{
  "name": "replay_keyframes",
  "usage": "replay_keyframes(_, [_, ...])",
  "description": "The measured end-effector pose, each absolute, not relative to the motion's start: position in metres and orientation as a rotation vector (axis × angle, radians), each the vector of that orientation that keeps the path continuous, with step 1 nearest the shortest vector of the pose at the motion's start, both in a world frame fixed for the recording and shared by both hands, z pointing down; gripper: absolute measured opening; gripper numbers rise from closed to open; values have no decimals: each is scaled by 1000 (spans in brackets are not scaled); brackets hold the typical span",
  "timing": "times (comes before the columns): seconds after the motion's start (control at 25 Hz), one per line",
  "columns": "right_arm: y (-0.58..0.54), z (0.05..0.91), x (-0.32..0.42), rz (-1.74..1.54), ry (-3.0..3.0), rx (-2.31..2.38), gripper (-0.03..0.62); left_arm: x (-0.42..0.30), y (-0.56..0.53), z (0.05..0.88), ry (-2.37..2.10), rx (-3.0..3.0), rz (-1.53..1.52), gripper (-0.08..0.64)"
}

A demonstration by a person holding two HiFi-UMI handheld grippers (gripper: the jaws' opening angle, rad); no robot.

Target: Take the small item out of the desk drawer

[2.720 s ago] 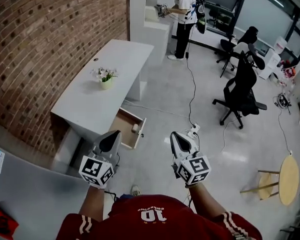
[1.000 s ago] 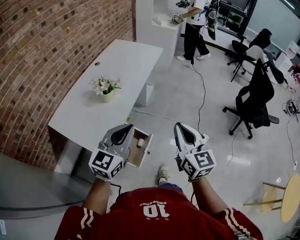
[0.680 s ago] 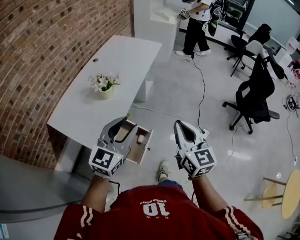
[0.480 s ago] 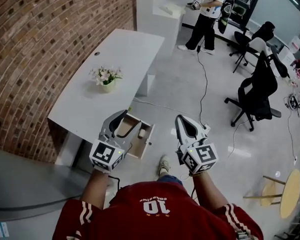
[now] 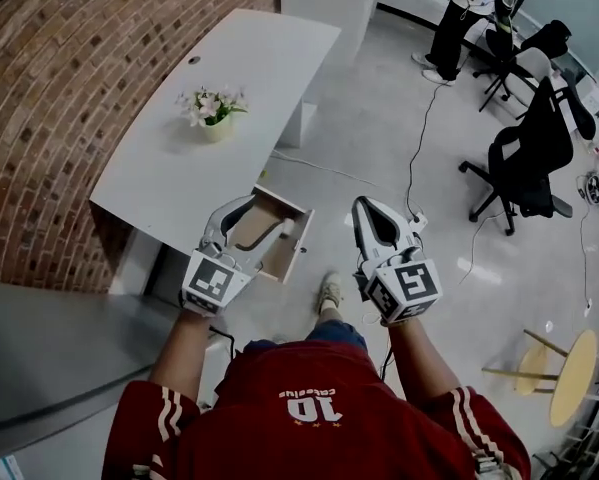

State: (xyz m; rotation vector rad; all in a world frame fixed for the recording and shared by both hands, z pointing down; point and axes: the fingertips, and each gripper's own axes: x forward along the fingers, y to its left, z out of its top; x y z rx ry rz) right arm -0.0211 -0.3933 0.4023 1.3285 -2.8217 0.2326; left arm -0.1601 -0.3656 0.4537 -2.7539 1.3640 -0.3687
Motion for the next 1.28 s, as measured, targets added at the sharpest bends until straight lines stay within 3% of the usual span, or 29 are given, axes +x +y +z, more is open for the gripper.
replay_keyframes(0.2, [-415, 434, -20, 281, -2796, 1327, -9, -155, -375, 503, 1318, -2754, -464, 235])
replay_keyframes(0.64, [-414, 511, -8, 361, -2729, 1366, -9, -129, -374, 632, 902, -2526, -969, 235])
replay_keyframes(1.28, [-438, 665, -5, 467, -2694, 1368, -9, -132, -411, 887, 650, -2441, -1360, 235])
